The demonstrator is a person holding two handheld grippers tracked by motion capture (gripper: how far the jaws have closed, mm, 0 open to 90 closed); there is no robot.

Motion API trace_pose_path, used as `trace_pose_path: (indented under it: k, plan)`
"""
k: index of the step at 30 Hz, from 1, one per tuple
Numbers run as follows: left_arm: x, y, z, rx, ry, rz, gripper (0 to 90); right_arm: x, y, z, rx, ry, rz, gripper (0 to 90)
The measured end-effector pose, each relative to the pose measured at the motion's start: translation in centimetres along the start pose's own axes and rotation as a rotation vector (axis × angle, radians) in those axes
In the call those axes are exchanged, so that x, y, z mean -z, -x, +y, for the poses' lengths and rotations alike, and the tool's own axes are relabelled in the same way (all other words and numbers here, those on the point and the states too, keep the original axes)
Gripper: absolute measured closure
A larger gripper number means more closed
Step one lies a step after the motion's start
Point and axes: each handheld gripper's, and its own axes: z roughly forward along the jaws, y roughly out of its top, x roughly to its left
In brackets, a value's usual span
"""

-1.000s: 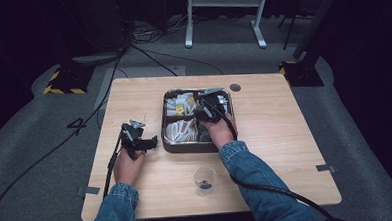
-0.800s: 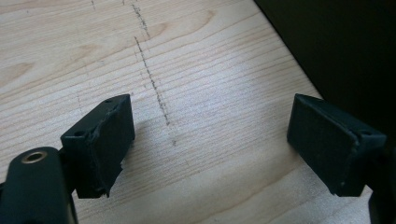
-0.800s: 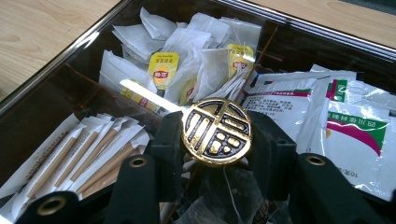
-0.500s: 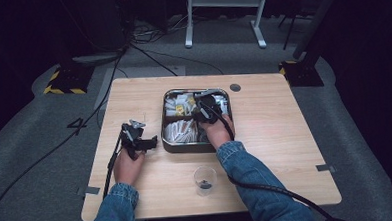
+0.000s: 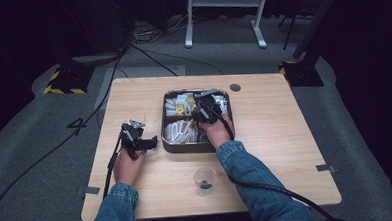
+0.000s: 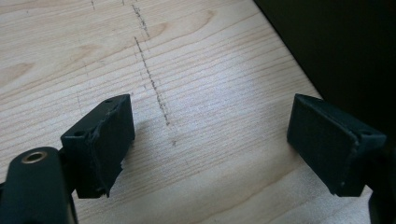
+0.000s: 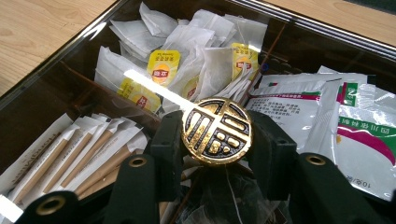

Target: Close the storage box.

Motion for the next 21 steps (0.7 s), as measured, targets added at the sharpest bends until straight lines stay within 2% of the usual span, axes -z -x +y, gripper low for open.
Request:
trace_pose_path:
  k: [9,15,21]
  plan:
    - [0.0,0.0,0.0,-0.002,0.000,0.000,15.5,0.1,0.0,-0.1,0.019,-0.001,0.008,57.1]
    - [0.0,0.0,0.0,0.000,0.000,0.000,15.5,0.6,0.0,0.3,0.065,0.018,0.012,48.1]
    - [0.0,0.0,0.0,-0.002,0.000,0.000,15.5,1.9,0.2,1.0,0.063,0.038,0.059,43.6]
